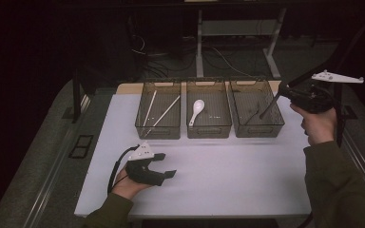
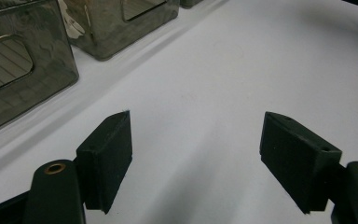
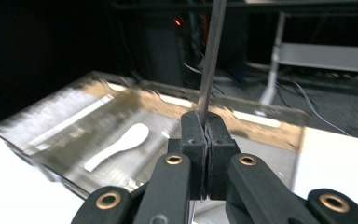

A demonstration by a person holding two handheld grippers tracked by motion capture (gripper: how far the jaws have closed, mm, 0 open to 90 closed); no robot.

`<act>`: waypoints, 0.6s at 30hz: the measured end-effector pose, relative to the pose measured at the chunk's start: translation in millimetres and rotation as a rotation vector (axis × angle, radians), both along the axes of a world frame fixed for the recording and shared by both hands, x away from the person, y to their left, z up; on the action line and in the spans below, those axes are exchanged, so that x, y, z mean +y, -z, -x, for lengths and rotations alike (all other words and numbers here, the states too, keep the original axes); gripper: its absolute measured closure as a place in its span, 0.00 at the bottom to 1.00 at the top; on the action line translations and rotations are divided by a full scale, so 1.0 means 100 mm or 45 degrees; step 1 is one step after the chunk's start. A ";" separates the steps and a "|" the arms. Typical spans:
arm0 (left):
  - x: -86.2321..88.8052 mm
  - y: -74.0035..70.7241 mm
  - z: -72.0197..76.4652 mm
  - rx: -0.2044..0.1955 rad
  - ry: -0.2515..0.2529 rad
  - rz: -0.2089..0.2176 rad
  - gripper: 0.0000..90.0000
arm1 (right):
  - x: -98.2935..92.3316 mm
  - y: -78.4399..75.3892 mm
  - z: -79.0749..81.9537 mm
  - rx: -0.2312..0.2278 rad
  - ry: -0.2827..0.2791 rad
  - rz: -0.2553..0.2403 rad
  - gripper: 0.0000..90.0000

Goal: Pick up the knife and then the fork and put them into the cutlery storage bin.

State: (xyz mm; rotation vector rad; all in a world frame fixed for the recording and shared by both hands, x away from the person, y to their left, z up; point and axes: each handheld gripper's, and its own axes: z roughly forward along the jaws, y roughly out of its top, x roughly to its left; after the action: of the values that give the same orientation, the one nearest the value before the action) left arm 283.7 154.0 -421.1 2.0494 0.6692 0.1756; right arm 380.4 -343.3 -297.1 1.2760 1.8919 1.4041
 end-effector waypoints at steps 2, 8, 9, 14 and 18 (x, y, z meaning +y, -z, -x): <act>0.01 0.00 0.00 -0.006 0.003 0.000 0.26 | -0.03 0.04 -0.04 0.030 0.024 0.059 0.99; 0.07 0.02 0.02 -0.014 0.000 0.005 0.23 | -0.14 0.19 -0.12 0.121 0.067 0.156 0.99; 0.07 0.03 0.02 -0.013 -0.001 0.012 0.22 | -0.15 0.21 -0.14 0.142 0.068 0.175 0.98; 0.06 0.04 0.03 -0.016 0.007 0.015 0.19 | -0.14 0.32 -0.22 0.236 0.079 0.280 0.98; 0.04 0.04 0.04 -0.018 0.015 0.003 0.19 | -0.09 0.43 -0.34 0.297 0.071 0.331 0.98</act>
State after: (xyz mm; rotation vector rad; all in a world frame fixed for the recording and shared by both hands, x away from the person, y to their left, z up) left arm 279.9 158.4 -425.1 2.0475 0.6479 0.1818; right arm 414.3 -352.2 -339.7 1.3965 2.0916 0.9768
